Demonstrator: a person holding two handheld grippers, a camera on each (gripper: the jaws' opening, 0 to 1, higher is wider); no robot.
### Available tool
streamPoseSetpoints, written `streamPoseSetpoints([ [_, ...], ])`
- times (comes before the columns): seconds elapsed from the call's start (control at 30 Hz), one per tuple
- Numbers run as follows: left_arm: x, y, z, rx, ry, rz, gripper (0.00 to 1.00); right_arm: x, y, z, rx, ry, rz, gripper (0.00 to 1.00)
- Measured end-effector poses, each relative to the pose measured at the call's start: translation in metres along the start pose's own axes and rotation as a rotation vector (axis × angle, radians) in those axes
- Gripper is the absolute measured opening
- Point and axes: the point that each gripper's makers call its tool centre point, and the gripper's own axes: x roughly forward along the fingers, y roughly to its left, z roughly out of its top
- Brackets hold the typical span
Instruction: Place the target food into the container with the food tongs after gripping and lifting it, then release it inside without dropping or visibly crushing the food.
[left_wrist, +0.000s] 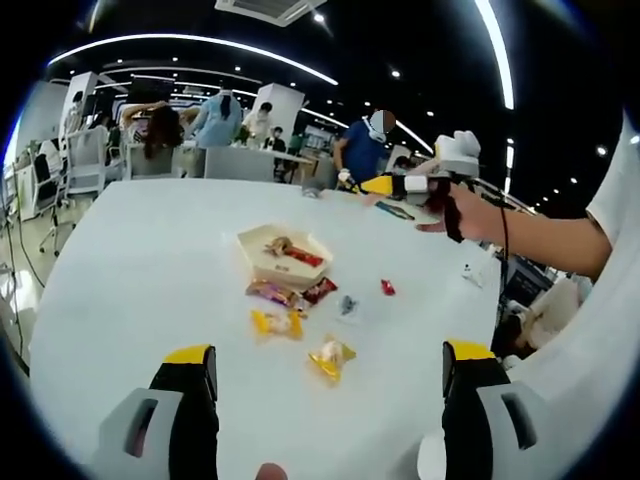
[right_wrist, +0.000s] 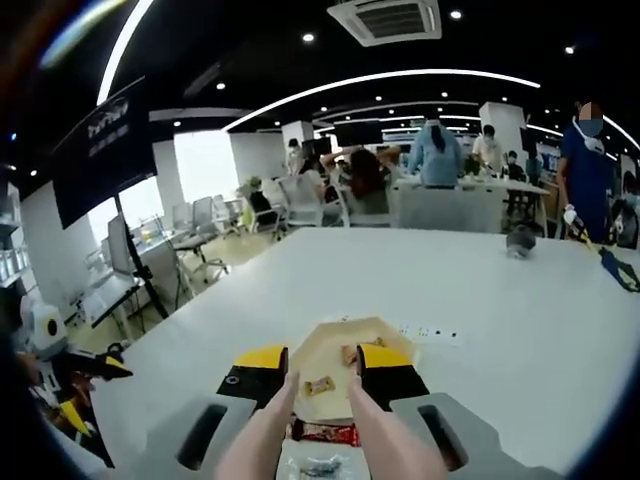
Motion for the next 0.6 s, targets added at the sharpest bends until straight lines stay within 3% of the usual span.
streamPoseSetpoints([
  [0.6,0.012,-0.013,-0.001,0.029,0.021,-0.048,0.93,-0.054,-0.009,-0.007,-0.004,-0.041,-0.057,0.27],
])
